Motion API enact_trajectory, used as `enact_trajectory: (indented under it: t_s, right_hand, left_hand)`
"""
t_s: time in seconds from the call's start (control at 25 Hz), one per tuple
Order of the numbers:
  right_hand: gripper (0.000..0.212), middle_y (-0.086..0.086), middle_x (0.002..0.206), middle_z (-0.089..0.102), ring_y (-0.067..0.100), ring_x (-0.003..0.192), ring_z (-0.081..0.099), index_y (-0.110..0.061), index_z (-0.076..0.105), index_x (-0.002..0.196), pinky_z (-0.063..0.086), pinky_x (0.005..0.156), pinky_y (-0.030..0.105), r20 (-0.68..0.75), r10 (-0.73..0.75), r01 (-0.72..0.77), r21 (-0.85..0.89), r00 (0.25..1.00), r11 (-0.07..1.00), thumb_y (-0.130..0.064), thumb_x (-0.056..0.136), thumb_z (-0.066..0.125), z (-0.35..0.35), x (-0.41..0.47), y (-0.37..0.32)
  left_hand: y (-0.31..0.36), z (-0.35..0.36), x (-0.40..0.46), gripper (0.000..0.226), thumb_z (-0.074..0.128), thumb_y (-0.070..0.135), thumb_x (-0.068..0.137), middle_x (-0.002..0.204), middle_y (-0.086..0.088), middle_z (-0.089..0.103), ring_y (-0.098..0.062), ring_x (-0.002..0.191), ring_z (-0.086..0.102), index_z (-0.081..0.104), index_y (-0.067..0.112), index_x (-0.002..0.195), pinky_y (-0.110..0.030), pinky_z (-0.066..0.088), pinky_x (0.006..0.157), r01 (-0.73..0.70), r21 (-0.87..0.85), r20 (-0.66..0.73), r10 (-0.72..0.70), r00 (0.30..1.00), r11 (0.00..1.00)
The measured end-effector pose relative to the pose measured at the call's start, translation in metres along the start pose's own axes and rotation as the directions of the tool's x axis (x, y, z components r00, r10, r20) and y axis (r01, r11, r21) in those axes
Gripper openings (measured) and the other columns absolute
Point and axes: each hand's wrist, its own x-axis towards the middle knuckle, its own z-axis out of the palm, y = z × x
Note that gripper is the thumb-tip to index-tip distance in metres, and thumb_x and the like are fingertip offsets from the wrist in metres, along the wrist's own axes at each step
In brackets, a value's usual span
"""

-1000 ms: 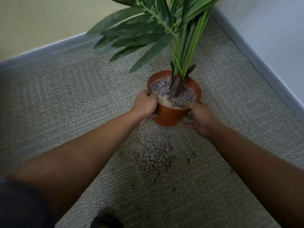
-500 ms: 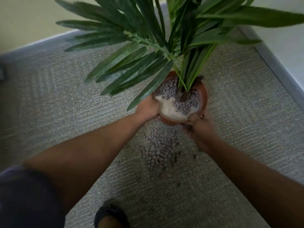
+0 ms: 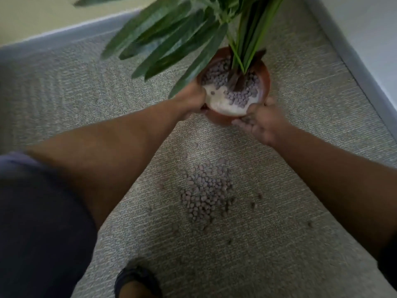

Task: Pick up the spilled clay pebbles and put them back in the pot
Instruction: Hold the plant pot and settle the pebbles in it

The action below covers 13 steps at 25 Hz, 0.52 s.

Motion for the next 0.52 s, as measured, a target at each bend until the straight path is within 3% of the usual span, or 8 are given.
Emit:
enact_trajectory:
  t_s: [0.08, 0.24, 0.4, 0.52]
  right_hand:
    - [0.039, 0.011, 0.131, 0.059, 0.036, 0.108, 0.068, -0.03, 0.048, 0.127, 0.061, 0.073, 0.043, -0.002, 0.005, -0.005, -0.01, 1.0, 1.0, -0.006, 0.097, 0.052, 0.001, 0.008, 0.01]
    - [0.04, 0.005, 0.126, 0.063, 0.036, 0.098, 0.074, -0.033, 0.05, 0.13, 0.06, 0.073, 0.042, 0.02, -0.036, 0.033, 0.112, 0.999, 0.993, -0.016, 0.094, 0.058, -0.004, 0.013, 0.026]
    - [0.04, 0.002, 0.122, 0.065, 0.029, 0.093, 0.076, -0.03, 0.048, 0.132, 0.061, 0.072, 0.042, -0.01, -0.09, 0.091, 0.111, 0.996, 0.99, -0.018, 0.095, 0.056, -0.001, 0.015, 0.032]
    - [0.043, 0.001, 0.124, 0.064, 0.027, 0.097, 0.075, -0.032, 0.045, 0.135, 0.061, 0.075, 0.043, -0.017, -0.106, 0.107, 0.145, 0.994, 0.984, -0.019, 0.096, 0.055, 0.0, 0.012, 0.039]
  left_hand:
    - [-0.011, 0.002, 0.007, 0.026, 0.039, 0.017, 0.104, 0.102, -0.02, 0.07, -0.04, 0.089, 0.07, 0.059, 0.009, 0.118, -0.054, 0.061, 0.076, -0.032, 0.073, 0.004, 0.032, 0.999, 0.997]
    - [-0.019, -0.001, 0.02, 0.037, 0.036, 0.026, 0.1, 0.114, -0.013, 0.067, -0.03, 0.097, 0.069, 0.05, 0.015, 0.133, -0.052, 0.061, 0.078, -0.102, 0.214, -0.012, 0.108, 0.994, 0.971]
    - [-0.027, 0.001, 0.026, 0.025, 0.036, 0.029, 0.096, 0.109, -0.002, 0.065, -0.024, 0.097, 0.068, 0.048, 0.027, 0.118, -0.046, 0.06, 0.081, -0.15, 0.205, -0.011, 0.156, 0.988, 0.967]
    - [-0.027, -0.002, 0.034, 0.022, 0.037, 0.023, 0.092, 0.081, 0.017, 0.064, -0.003, 0.074, 0.066, 0.056, 0.033, 0.096, -0.027, 0.054, 0.061, -0.236, 0.192, 0.033, 0.235, 0.972, 0.953]
